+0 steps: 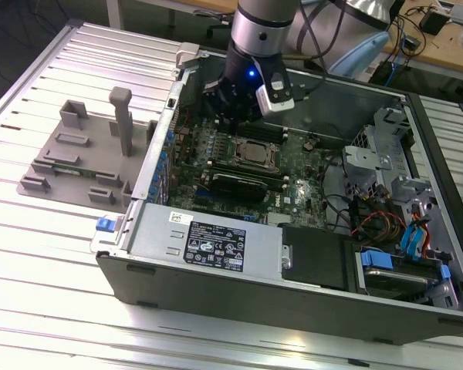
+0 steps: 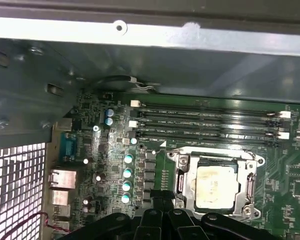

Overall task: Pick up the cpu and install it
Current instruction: 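Install the first cpu locking lever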

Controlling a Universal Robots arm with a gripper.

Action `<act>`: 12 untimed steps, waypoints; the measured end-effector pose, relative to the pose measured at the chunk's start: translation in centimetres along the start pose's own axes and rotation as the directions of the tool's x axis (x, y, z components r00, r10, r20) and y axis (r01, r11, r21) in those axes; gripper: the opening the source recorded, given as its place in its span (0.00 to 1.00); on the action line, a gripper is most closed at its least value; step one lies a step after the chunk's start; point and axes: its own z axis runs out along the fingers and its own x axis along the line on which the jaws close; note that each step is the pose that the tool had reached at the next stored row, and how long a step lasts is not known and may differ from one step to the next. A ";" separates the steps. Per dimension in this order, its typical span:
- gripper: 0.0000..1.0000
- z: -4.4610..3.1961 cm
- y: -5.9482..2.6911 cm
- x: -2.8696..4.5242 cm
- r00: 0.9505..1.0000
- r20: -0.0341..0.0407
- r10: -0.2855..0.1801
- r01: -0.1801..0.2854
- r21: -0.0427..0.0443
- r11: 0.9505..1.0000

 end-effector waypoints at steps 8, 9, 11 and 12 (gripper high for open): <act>0.11 -0.88 0.07 0.70 1.000 0.003 0.000 0.000 0.001 1.000; 0.11 -0.87 0.10 0.97 1.000 0.003 0.000 0.000 0.001 1.000; 0.11 -0.85 0.12 1.26 1.000 0.004 0.000 0.000 0.001 1.000; 0.11 -0.84 0.13 1.37 1.000 0.006 0.000 0.000 -0.004 1.000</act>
